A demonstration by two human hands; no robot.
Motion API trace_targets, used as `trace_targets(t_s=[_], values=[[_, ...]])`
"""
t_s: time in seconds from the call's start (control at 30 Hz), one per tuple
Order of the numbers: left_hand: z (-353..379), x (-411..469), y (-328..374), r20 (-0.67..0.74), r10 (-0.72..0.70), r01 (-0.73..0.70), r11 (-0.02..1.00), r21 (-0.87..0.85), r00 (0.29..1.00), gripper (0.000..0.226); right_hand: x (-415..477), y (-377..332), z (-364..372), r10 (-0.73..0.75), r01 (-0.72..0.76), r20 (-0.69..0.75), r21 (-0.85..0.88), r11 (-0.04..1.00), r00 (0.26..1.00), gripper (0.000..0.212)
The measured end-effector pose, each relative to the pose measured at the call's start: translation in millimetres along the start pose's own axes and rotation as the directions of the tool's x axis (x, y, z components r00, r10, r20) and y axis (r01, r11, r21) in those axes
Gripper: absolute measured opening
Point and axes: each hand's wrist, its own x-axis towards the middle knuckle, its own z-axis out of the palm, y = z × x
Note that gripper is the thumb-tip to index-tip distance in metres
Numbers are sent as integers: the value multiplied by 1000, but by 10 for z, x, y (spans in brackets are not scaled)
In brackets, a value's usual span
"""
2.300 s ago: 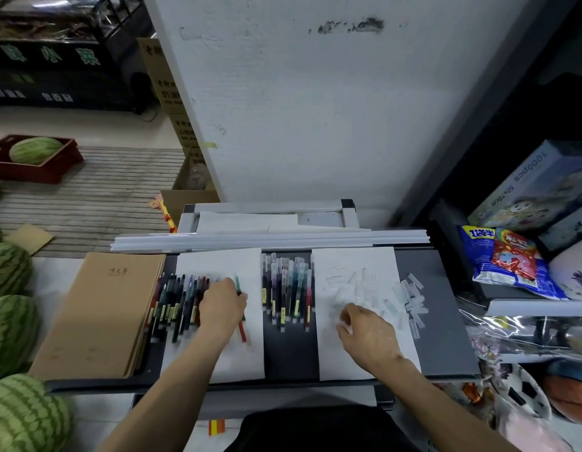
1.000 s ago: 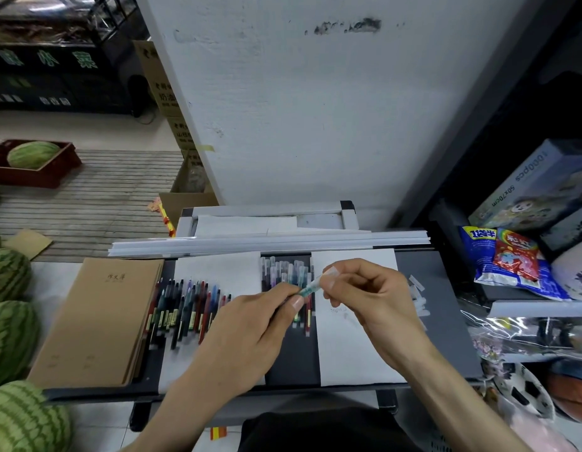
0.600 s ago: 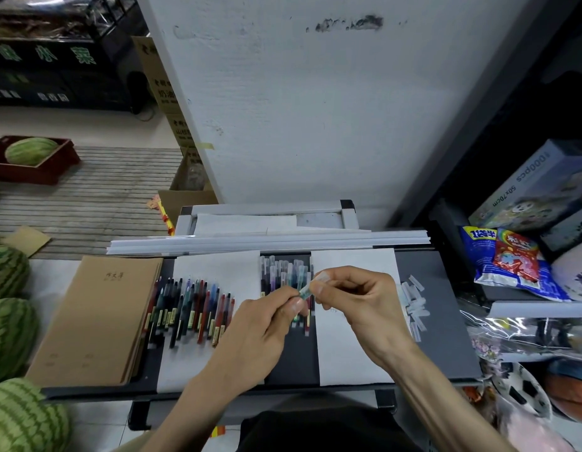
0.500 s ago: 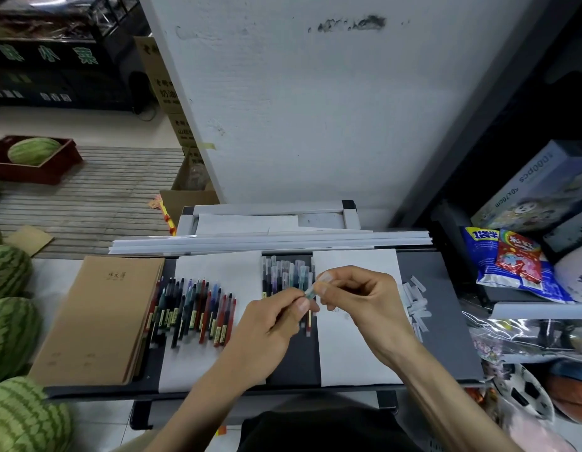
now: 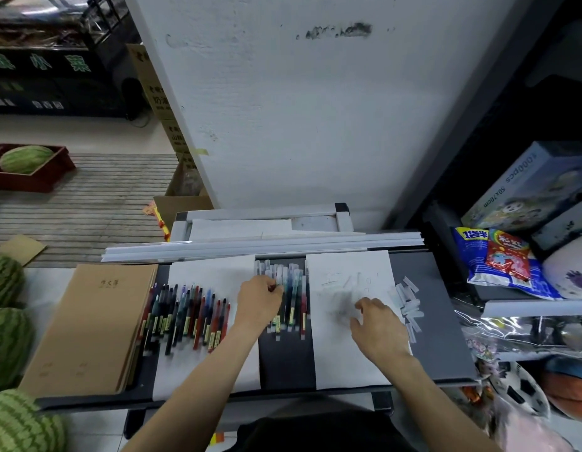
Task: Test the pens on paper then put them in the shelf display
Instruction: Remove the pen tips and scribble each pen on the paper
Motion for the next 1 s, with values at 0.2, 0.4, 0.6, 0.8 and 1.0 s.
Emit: trace_targets(t_s=[0.2, 0.4, 0.6, 0.8, 1.0], values=[[78, 95, 19, -10, -22, 23, 992, 123, 1000, 20, 209, -18, -36, 5, -4, 8, -40, 999, 1000, 31], [70, 106, 21, -36, -17, 23, 984, 175, 999, 19, 452, -249, -133, 5, -3, 30, -84, 996, 1000, 24], [-127, -1, -255, -106, -37, 48, 993, 107, 994, 8, 500, -304, -149, 12, -2, 54, -186, 982, 998, 27], [-424, -214, -803, -183, -150, 183, 967, 178, 972, 16, 502, -312, -150, 47, -40, 64, -112, 993, 997, 51], [-417, -247, -915, -153, -156, 191, 947, 256, 976, 29, 387, -408, -172, -4, 6, 33, -77, 997, 999, 46]])
